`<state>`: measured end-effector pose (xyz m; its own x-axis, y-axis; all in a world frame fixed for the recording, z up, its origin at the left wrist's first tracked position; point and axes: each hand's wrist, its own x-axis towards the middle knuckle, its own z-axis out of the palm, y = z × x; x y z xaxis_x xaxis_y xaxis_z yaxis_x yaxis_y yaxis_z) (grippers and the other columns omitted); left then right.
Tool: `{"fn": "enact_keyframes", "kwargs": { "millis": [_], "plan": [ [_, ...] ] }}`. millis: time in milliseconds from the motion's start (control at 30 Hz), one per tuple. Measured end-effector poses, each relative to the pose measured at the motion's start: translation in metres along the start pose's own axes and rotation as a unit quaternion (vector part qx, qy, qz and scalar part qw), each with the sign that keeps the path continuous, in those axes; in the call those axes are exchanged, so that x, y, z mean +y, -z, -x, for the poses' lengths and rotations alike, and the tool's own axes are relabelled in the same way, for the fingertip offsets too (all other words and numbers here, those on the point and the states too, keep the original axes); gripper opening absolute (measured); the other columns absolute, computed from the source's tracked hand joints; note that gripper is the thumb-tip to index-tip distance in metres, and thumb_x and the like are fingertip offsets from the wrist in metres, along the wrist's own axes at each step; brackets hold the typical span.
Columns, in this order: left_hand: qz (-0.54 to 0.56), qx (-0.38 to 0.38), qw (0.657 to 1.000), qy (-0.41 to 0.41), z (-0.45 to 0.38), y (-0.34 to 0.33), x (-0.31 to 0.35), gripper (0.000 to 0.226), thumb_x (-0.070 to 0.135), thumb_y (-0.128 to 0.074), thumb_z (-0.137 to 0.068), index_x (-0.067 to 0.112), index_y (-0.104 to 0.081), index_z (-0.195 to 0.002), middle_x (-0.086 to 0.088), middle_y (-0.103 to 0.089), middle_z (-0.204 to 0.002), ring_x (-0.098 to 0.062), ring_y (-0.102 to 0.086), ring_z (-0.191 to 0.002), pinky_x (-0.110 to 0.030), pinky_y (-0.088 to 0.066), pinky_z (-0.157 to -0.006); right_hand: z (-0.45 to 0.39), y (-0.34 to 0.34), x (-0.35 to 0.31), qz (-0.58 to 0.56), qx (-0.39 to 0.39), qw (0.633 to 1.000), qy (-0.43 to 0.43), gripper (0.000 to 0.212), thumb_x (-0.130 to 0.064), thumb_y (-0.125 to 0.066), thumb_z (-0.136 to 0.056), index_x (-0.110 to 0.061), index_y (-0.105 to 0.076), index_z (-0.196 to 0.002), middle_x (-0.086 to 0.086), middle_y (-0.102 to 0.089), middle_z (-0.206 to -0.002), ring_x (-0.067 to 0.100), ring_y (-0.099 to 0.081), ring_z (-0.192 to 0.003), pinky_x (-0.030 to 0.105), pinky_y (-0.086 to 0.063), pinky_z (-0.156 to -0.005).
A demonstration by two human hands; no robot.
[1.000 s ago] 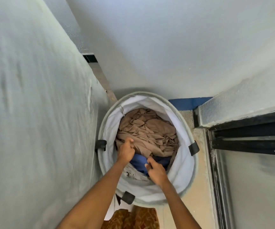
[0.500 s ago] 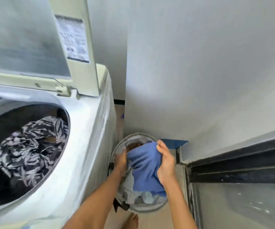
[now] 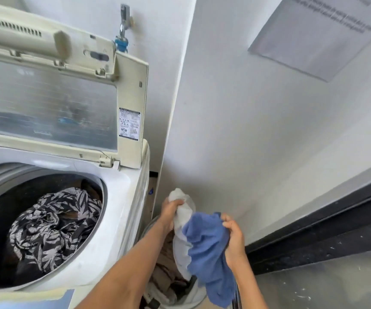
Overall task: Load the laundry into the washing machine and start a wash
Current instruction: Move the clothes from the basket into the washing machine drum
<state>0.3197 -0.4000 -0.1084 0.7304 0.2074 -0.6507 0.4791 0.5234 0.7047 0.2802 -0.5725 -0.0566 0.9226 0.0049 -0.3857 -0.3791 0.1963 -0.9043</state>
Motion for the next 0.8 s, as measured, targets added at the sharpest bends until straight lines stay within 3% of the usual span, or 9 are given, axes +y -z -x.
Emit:
{"fn": "enact_keyframes", "kwargs": {
  "millis": [100, 200, 267, 367, 500, 600, 667, 733, 800],
  "plan": [
    [-0.051, -0.086, 0.994, -0.041, 0.017, -0.017, 0.038, 0.046, 0.000, -0.065, -0.065, 0.010, -0.062, -0.110, -0.015, -0.063, -0.095, -0.030, -0.058, -0.087, -0.038, -0.047, -0.078, -0.001, 0.005, 0.016, 0.303, -0.017, 0.953, 0.004, 0.030, -0.004, -0.046, -0.093, -0.021, -0.053, -0.069, 0.002, -0.057, -0.077, 0.013, -0.056, -0.074, 0.028, -0.052, -0.073],
    [-0.081, -0.145, 0.985, -0.057, 0.028, -0.021, 0.062, 0.062, 0.001, -0.055, -0.045, 0.010, -0.064, -0.106, -0.014, -0.062, -0.093, -0.029, -0.056, -0.086, -0.032, -0.045, -0.073, 0.009, -0.004, 0.014, 0.437, -0.011, 0.899, 0.026, 0.019, -0.019, -0.049, -0.096, -0.027, -0.045, -0.080, 0.005, -0.058, -0.093, 0.019, -0.055, -0.090, 0.040, -0.046, -0.088],
    [-0.097, -0.175, 0.977, -0.070, 0.041, -0.028, 0.080, 0.057, 0.000, -0.052, -0.044, 0.013, -0.066, -0.097, -0.012, -0.062, -0.090, -0.028, -0.056, -0.085, -0.031, -0.044, -0.072, 0.009, -0.010, -0.005, 0.436, 0.028, 0.896, 0.077, 0.017, -0.012, -0.051, -0.093, -0.026, -0.048, -0.103, 0.004, -0.057, -0.112, 0.023, -0.058, -0.101, 0.034, -0.046, -0.085],
    [-0.155, -0.240, 0.955, -0.082, 0.061, -0.039, 0.110, 0.046, -0.008, -0.045, -0.056, 0.017, -0.067, -0.088, -0.009, -0.061, -0.080, -0.025, -0.056, -0.078, -0.029, -0.046, -0.068, 0.001, -0.018, -0.056, 0.420, 0.075, 0.889, 0.165, 0.052, 0.003, -0.050, -0.087, -0.012, -0.038, -0.136, 0.009, -0.043, -0.131, 0.026, -0.053, -0.115, 0.033, -0.046, -0.089],
    [-0.258, -0.320, 0.903, -0.126, 0.095, -0.053, 0.150, 0.039, -0.014, -0.043, -0.060, 0.021, -0.060, -0.060, 0.002, -0.056, -0.063, -0.015, -0.053, -0.067, -0.020, -0.045, -0.060, -0.007, -0.020, -0.129, 0.389, 0.098, 0.899, 0.177, 0.073, 0.000, -0.061, -0.084, -0.004, -0.023, -0.147, 0.023, -0.038, -0.139, 0.036, -0.042, -0.128, 0.041, -0.039, -0.104],
    [-0.239, -0.331, 0.898, -0.164, 0.113, -0.059, 0.178, 0.050, -0.021, -0.034, -0.068, 0.019, -0.061, -0.054, 0.004, -0.057, -0.057, -0.012, -0.054, -0.061, -0.018, -0.048, -0.054, -0.004, -0.021, -0.154, 0.450, 0.050, 0.875, 0.170, 0.094, -0.018, -0.077, -0.076, -0.005, -0.020, -0.149, 0.015, -0.039, -0.146, 0.032, -0.037, -0.136, 0.041, -0.033, -0.111],
    [-0.212, -0.331, 0.899, -0.192, 0.120, -0.061, 0.193, 0.053, -0.023, -0.032, -0.062, 0.020, -0.062, -0.057, 0.004, -0.058, -0.058, -0.012, -0.056, -0.062, -0.018, -0.049, -0.055, -0.001, -0.022, -0.154, 0.452, -0.004, 0.885, 0.107, 0.073, -0.031, -0.076, -0.078, -0.012, -0.041, -0.139, 0.007, -0.051, -0.134, 0.025, -0.049, -0.125, 0.031, -0.041, -0.103],
    [-0.176, -0.304, 0.913, -0.208, 0.124, -0.062, 0.205, 0.057, -0.025, -0.031, -0.061, 0.021, -0.065, -0.069, 0.002, -0.062, -0.064, -0.013, -0.059, -0.067, -0.019, -0.050, -0.057, 0.006, -0.024, -0.151, 0.369, -0.055, 0.925, 0.070, 0.020, -0.033, -0.066, -0.087, -0.020, -0.062, -0.102, 0.004, -0.063, -0.107, 0.012, -0.060, -0.094, 0.019, -0.047, -0.080],
    [-0.159, -0.270, 0.921, -0.230, 0.126, -0.061, 0.215, 0.049, -0.024, -0.035, -0.062, 0.015, -0.060, -0.078, -0.003, -0.059, -0.074, -0.019, -0.055, -0.076, -0.025, -0.046, -0.062, 0.007, -0.028, -0.154, 0.283, -0.058, 0.954, 0.075, 0.016, -0.030, -0.057, -0.093, -0.015, -0.063, -0.091, 0.006, -0.066, -0.095, 0.015, -0.061, -0.086, 0.027, -0.047, -0.077]
  ]
}}
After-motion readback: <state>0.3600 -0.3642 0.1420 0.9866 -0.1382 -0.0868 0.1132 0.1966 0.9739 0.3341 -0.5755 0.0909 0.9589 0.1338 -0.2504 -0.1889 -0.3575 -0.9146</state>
